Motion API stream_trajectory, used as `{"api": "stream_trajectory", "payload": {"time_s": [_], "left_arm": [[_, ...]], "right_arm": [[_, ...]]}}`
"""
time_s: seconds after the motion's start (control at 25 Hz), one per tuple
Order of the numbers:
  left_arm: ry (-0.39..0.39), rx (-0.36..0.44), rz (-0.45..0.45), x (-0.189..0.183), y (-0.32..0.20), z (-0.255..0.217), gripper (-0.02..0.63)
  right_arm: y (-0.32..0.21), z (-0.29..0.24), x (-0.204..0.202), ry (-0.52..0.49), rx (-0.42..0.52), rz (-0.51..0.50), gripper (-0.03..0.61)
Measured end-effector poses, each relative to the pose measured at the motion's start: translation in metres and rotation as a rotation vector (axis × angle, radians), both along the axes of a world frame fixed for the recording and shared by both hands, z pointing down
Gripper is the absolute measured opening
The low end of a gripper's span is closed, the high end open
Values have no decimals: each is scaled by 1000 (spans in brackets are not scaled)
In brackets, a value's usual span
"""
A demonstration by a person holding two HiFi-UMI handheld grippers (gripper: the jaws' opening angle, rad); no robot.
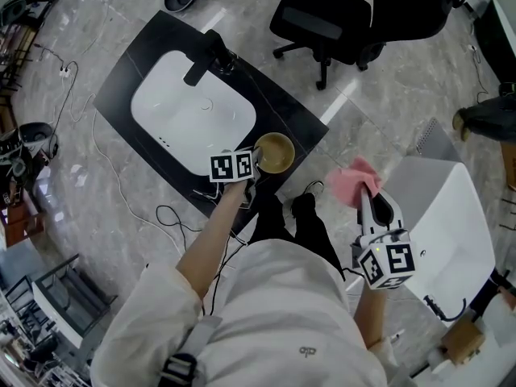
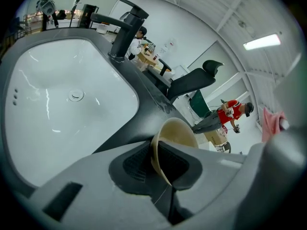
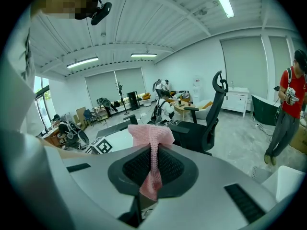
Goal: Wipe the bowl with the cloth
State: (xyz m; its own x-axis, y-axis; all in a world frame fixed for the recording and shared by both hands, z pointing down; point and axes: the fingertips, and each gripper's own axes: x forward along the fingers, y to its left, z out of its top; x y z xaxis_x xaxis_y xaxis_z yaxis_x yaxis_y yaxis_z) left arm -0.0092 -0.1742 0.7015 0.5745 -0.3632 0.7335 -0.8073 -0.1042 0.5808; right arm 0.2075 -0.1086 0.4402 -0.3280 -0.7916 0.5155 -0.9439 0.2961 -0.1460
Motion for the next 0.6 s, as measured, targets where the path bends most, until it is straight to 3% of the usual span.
{"api": "stream_trajectory", "payload": {"time_s": [0.32,0.6], "left_arm": [[-24,44,-4,-5,1,-20,49],[-22,149,-35,-17,-3,-70,44]], "right_arm": [[-2,-7,-6,-5,28,-16,17],[-11,-32,-21,-26,113,-49,17]]}}
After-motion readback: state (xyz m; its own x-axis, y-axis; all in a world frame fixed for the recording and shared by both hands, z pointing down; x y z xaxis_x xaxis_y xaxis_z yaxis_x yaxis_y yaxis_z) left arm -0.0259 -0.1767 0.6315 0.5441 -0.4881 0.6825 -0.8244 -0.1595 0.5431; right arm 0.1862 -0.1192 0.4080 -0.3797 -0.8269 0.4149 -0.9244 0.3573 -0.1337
